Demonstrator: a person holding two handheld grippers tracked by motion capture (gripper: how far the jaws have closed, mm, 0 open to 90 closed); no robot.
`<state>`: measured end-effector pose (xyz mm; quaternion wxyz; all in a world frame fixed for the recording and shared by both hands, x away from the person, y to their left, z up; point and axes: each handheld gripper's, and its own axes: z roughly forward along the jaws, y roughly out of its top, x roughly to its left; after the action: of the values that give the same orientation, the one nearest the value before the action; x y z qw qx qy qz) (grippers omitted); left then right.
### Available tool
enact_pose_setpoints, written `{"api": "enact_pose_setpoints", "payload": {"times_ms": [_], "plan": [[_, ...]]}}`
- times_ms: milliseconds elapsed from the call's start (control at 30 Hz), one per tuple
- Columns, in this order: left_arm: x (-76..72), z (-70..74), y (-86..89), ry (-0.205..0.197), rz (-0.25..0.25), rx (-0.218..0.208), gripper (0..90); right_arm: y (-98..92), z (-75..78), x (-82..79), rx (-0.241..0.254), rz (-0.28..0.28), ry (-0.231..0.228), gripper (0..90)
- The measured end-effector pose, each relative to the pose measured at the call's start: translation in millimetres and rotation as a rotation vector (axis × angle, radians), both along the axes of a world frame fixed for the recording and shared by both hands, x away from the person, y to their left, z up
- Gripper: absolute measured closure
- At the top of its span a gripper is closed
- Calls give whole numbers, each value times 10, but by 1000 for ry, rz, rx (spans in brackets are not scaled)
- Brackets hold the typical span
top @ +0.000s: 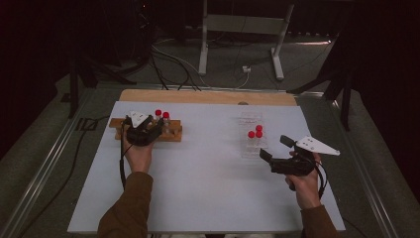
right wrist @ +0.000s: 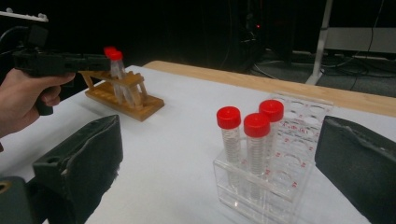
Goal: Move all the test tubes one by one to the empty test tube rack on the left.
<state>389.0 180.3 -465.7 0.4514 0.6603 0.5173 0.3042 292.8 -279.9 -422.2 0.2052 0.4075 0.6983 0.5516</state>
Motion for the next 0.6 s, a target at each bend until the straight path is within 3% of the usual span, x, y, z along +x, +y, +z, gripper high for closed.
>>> {"api": "enact_pose_setpoints", "payload": {"times_ms": [267, 467, 600], "plan": [[-43, 49, 44, 1, -21, -36, 368, 18, -10, 5, -3, 0, 1, 10], [-119, 131, 67, -9, -29, -49, 206, 9, -11, 5, 0, -5, 3, 10], [-198, 197, 91, -20, -44, -54, 165, 8, -16, 8, -1, -7, 5, 10]]}}
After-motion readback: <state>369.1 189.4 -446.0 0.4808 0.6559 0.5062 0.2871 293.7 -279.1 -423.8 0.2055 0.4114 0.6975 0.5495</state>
